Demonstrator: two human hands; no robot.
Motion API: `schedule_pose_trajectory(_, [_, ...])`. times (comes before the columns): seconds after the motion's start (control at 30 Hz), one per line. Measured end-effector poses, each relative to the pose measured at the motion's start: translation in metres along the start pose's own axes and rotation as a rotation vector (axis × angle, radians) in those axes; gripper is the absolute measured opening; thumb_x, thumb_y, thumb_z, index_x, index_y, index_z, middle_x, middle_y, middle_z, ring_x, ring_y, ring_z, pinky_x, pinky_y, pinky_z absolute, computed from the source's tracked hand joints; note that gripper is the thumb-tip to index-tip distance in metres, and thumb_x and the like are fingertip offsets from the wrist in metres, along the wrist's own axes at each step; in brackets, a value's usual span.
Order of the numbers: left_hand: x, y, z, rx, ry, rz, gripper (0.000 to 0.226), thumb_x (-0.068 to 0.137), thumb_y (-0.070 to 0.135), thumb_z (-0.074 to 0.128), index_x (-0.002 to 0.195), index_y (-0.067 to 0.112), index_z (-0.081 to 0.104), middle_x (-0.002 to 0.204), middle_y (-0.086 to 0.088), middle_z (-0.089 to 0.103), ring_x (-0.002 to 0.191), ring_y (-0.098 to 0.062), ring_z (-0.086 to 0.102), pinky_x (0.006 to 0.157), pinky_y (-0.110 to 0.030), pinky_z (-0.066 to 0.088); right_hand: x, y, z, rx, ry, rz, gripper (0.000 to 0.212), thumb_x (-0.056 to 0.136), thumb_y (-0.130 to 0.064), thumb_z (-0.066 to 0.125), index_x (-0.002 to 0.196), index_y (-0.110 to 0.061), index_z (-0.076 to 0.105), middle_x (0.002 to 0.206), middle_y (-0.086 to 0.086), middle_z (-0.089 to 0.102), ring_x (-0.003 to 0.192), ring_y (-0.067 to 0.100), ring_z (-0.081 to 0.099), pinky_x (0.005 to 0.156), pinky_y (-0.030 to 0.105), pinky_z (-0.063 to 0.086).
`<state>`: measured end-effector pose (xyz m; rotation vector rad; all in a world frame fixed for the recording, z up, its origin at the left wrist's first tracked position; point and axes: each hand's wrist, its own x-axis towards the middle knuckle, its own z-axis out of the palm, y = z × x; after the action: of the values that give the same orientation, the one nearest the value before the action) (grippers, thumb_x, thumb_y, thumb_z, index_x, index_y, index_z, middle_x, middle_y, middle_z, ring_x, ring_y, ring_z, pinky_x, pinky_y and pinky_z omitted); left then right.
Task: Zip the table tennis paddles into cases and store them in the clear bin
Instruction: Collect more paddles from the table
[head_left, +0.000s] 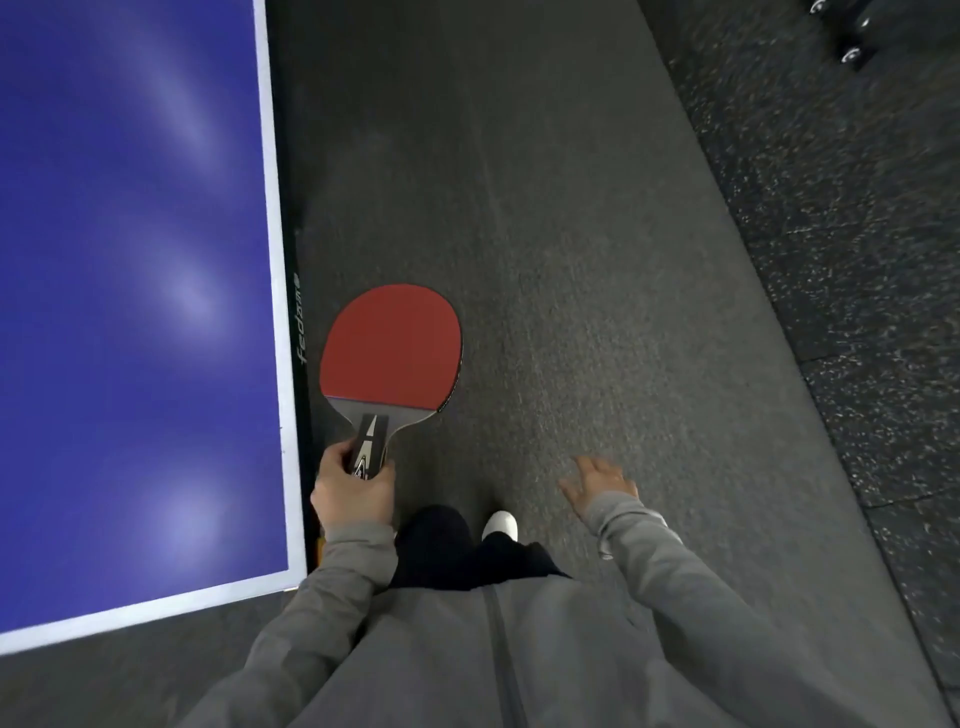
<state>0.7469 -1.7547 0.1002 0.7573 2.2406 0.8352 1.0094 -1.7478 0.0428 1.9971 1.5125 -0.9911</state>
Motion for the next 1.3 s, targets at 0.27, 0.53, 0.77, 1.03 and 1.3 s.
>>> schedule_pose_trajectory(0.27, [0.043, 0.057, 0.038, -0.02, 0.073, -0.061, 0.036, 0.073, 0.007, 0.069, 0.108, 0.01, 0.06, 0.086, 0.002, 0.059, 0.078, -0.018, 0.054, 0.077, -0.028, 0.043, 0.075, -0.002, -0.068, -0.077, -0.073, -0.02, 0.055, 0.095, -0.044, 0.039, 0.143, -0.021, 0.026, 0.15, 0.003, 0.031, 0.138, 0.025, 0.029, 0.113, 0.039, 0.026])
schedule_pose_trajectory(0.53, [0.152, 0.147, 0.094, -0.044, 0.04, -0.04, 0.033, 0.075, 0.006, 0.068, 0.107, 0.006, 0.06, 0.085, 0.002, 0.057, 0.079, -0.017, 0.051, 0.079, -0.027, 0.04, 0.154, -0.052, -0.172, -0.163, -0.117, -0.03, 0.052, 0.096, -0.043, 0.037, 0.142, -0.019, 0.031, 0.149, 0.006, 0.033, 0.134, 0.027, 0.037, 0.111, 0.038, 0.03])
schedule_pose_trajectory(0.77, [0.229, 0.227, 0.122, -0.06, 0.028, 0.029, 0.035, 0.073, 0.005, 0.07, 0.107, 0.006, 0.061, 0.085, 0.003, 0.056, 0.077, -0.013, 0.05, 0.072, -0.018, 0.033, 0.211, -0.102, -0.266, -0.126, -0.082, -0.015, 0.049, 0.097, -0.041, 0.037, 0.139, -0.016, 0.037, 0.144, 0.01, 0.041, 0.131, 0.029, 0.041, 0.109, 0.038, 0.034])
schedule_pose_trajectory(1.03, [0.292, 0.287, 0.16, -0.063, 0.028, -0.02, 0.037, 0.072, 0.006, 0.073, 0.106, 0.008, 0.061, 0.082, 0.005, 0.057, 0.073, -0.013, 0.052, 0.07, -0.021, 0.037, 0.285, -0.156, -0.337, 0.025, -0.122, -0.034, 0.036, 0.093, -0.039, 0.043, 0.121, -0.02, 0.053, 0.122, 0.01, 0.058, 0.109, 0.029, 0.056, 0.093, 0.035, 0.044])
schedule_pose_trajectory(1.3, [0.378, 0.384, 0.23, -0.03, 0.064, -0.016, 0.036, 0.072, 0.006, 0.073, 0.106, 0.007, 0.061, 0.083, 0.003, 0.058, 0.076, -0.016, 0.053, 0.075, -0.025, 0.039, 0.399, -0.19, -0.454, -0.018, -0.188, -0.094, 0.042, 0.094, -0.04, 0.038, 0.13, -0.021, 0.048, 0.132, 0.01, 0.052, 0.119, 0.029, 0.051, 0.1, 0.035, 0.041])
